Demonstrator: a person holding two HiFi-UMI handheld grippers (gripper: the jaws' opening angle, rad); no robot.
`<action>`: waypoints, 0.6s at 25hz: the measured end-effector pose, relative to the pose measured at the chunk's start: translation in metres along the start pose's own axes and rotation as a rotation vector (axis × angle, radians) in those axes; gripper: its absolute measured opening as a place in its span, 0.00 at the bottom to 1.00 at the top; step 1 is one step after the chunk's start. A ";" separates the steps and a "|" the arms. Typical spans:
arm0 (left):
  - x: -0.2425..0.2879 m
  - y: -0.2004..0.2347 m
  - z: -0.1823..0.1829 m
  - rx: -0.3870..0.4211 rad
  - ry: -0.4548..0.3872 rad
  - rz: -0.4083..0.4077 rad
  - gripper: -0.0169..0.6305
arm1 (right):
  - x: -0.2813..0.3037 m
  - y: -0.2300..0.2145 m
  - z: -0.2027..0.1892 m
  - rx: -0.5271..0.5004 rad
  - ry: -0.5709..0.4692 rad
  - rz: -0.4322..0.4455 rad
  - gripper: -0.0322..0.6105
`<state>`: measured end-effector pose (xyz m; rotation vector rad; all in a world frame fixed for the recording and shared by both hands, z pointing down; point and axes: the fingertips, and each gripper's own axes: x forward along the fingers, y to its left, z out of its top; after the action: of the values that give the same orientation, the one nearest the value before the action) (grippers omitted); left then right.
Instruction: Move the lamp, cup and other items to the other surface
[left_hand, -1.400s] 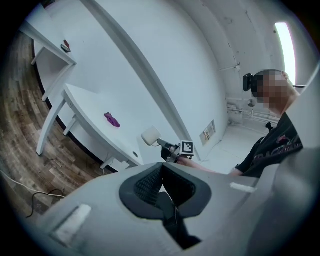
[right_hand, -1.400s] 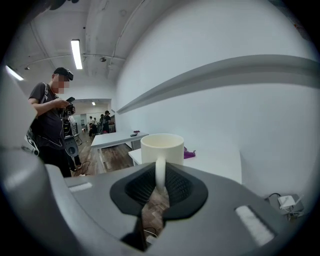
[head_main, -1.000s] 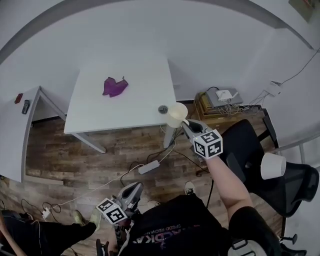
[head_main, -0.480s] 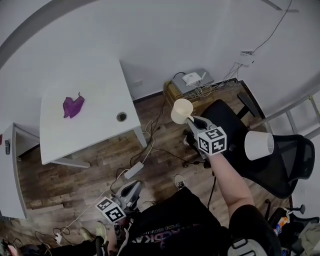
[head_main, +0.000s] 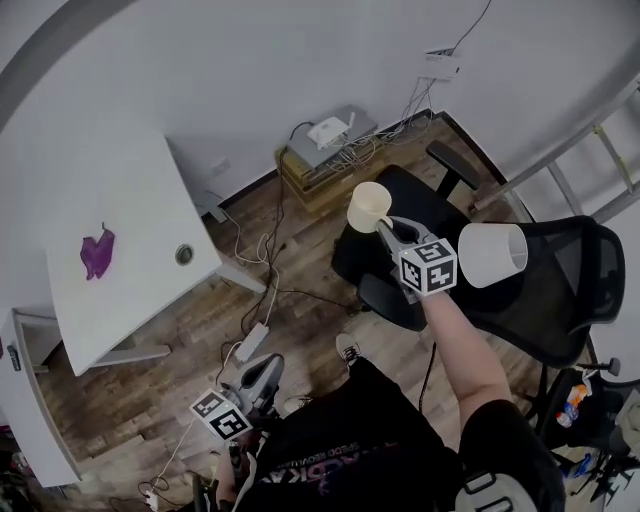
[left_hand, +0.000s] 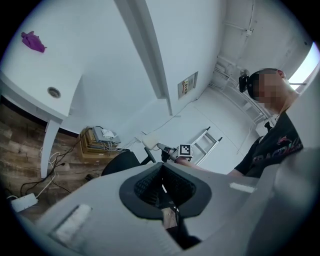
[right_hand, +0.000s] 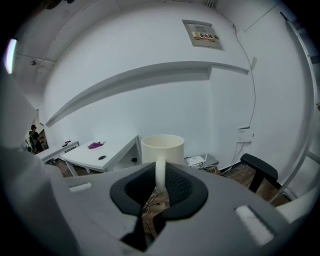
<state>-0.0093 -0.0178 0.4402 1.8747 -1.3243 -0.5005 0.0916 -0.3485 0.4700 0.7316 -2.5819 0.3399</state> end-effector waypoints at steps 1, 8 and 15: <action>0.008 -0.001 -0.003 -0.006 0.010 0.001 0.02 | -0.003 -0.014 -0.006 0.012 0.005 -0.015 0.12; 0.056 -0.004 -0.022 -0.040 0.068 0.022 0.03 | -0.007 -0.088 -0.047 0.082 0.052 -0.080 0.12; 0.092 -0.004 -0.042 -0.073 0.114 0.076 0.03 | 0.010 -0.140 -0.110 0.140 0.139 -0.115 0.12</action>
<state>0.0578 -0.0858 0.4735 1.7604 -1.2795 -0.3914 0.1973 -0.4322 0.5870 0.8695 -2.3924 0.5208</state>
